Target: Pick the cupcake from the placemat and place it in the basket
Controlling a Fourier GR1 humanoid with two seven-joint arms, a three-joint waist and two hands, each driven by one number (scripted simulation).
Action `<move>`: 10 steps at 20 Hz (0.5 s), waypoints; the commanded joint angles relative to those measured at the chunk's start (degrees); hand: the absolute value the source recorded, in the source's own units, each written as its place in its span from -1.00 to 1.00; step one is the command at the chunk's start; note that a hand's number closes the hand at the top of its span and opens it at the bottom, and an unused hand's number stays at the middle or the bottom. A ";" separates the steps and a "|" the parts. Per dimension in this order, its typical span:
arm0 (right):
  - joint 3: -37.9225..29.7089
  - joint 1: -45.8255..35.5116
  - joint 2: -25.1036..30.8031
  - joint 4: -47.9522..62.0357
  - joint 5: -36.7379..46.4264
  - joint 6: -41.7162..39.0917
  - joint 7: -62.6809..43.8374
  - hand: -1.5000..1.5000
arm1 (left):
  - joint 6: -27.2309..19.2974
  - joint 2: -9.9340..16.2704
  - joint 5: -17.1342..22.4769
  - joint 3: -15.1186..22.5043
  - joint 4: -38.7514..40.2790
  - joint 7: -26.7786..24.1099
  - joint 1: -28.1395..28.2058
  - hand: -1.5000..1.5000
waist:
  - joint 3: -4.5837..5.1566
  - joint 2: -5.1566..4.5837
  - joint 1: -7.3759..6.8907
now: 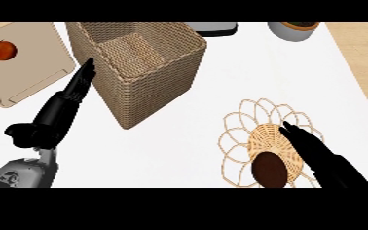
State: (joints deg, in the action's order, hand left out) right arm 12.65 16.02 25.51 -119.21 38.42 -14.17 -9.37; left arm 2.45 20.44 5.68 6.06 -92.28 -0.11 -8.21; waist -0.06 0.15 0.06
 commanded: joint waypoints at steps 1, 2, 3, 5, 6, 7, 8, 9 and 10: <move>0.75 3.33 -1.77 0.16 1.35 1.32 4.53 -1.00 | 0.36 -2.57 -2.46 -0.80 5.66 -1.90 -2.33 0.00 | 0.06 -0.13 0.40; -1.72 1.53 -1.70 1.27 -0.93 -0.11 5.77 -1.00 | 1.51 -1.92 -1.97 -1.76 2.46 -1.05 -1.99 0.00 | 0.06 -0.12 0.22; -0.64 -0.56 -2.04 -1.65 -0.27 -3.43 1.52 -1.00 | 1.36 -3.01 -2.88 -0.47 1.99 -1.17 0.75 0.00 | 0.07 -0.11 0.09; -2.70 3.66 -1.33 -1.86 -0.79 -2.22 5.86 -1.00 | 3.95 -1.53 -1.34 -3.05 2.21 -1.25 0.74 0.00 | 0.06 -0.09 0.18; 0.46 4.02 -3.69 -2.63 2.98 -1.25 3.55 -1.00 | 1.47 -3.86 -4.17 -1.03 -0.14 0.34 0.69 0.00 | 0.06 -0.08 0.16; -0.75 4.10 -2.72 -3.78 2.26 -3.71 1.72 -1.00 | 2.57 -3.51 -2.99 -1.97 -0.02 1.55 -0.51 0.00 | 0.06 -0.09 0.19; -1.79 1.10 -3.28 -4.40 1.20 -5.68 -0.29 -1.00 | 1.62 -4.82 -4.75 -1.20 1.98 1.01 -1.31 0.00 | 0.07 -0.12 0.16; -0.87 2.19 -3.39 0.79 4.10 -2.69 3.86 -1.00 | 4.74 -2.31 -2.03 -3.68 -0.44 1.58 -0.67 0.00 | 0.06 -0.10 0.08; 0.99 2.89 -4.63 -1.87 6.04 -2.87 1.73 -1.00 | 3.11 -4.93 -4.25 -2.31 2.08 -1.01 -0.19 0.00 | 0.07 -0.11 0.17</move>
State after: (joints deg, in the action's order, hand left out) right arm 12.14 18.54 22.58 -121.02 41.00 -16.86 -6.95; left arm 4.76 17.39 2.62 3.69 -91.52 -0.26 -8.60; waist -0.06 0.18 0.13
